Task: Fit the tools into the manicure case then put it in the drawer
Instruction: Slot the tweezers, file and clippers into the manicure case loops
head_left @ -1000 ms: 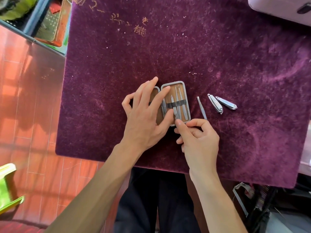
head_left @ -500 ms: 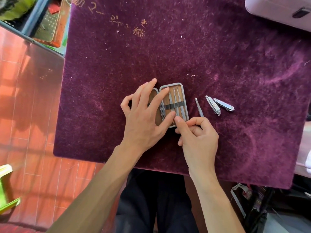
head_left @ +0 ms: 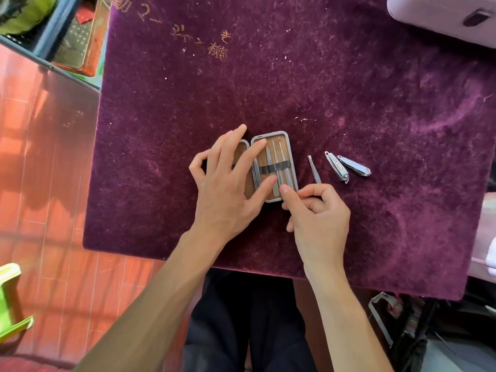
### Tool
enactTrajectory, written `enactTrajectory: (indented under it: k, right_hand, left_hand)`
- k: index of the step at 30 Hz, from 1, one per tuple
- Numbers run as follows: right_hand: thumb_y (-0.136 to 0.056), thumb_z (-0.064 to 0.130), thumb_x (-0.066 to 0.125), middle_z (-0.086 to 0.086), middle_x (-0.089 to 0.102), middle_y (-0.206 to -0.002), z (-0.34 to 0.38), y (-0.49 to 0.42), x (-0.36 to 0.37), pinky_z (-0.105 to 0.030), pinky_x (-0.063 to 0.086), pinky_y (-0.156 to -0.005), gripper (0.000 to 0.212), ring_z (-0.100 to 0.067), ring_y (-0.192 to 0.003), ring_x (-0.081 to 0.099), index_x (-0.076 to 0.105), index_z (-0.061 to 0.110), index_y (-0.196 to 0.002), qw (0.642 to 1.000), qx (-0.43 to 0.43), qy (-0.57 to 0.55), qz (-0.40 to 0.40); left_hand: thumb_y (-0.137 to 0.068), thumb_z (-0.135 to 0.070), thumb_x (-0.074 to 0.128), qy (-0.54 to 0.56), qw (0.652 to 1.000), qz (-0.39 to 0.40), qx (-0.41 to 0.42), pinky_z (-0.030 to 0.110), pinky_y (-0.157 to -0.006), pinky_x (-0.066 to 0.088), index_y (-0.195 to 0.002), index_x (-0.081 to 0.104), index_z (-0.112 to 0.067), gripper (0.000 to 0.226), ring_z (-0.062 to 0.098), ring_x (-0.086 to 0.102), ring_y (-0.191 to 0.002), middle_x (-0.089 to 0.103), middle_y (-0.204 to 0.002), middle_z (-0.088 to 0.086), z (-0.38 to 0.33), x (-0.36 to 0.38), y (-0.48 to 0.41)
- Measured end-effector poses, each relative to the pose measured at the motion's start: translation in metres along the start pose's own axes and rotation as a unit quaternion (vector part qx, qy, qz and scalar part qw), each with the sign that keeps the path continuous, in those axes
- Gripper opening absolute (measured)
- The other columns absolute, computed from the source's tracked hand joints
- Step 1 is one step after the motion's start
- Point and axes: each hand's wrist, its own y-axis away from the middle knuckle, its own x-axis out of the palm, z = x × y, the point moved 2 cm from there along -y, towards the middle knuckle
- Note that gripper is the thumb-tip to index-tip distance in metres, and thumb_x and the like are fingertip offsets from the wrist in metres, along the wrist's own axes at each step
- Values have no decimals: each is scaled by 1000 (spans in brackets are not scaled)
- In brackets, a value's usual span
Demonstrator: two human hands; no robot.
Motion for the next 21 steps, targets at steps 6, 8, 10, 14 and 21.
enactTrajectory:
  k: [6,8,10,14,21]
  right_hand:
    - [-89,42,84,9,80,-71,-1,1,1,-10,50,-56,25,-3,-42,62,66,24,-86,1000,3,-1,-2]
    - [-89,41,83,8,80,-71,-1,1,1,-10,50,-54,25,-3,-41,61,67,23,-86,1000,4,-7,-3]
    - [-90,42,83,7,80,-71,-2,2,0,-9,49,-54,26,-3,-42,61,67,22,-86,1000,6,-15,-3]
    - [-91,40,82,6,80,-70,-4,3,-2,-9,50,-58,24,-3,-43,61,68,22,-87,1000,4,-22,1]
    - [-91,41,81,6,78,-66,-6,2,0,-7,51,-62,23,-5,-46,65,68,23,-86,1000,-8,-15,0]
  left_hand:
    - [-94,-55,58,2,1000,-6,-7,43,-111,23,-140,58,-30,52,19,38,-146,40,-159,-2,-2,-1,0]
    - [-93,-56,59,7,1000,-2,-8,44,-111,24,-140,58,-30,54,19,38,-146,40,-159,-1,-3,-2,0]
    - [-90,-61,59,16,1000,14,0,45,-113,22,-143,55,-30,61,19,35,-147,38,-161,-1,-2,-4,0]
    - [-85,-67,62,25,999,46,12,45,-115,17,-147,50,-29,73,20,29,-150,32,-163,0,1,-8,1]
    - [-86,-64,63,22,999,46,11,44,-115,18,-147,51,-28,72,20,29,-150,32,-163,0,0,-8,0]
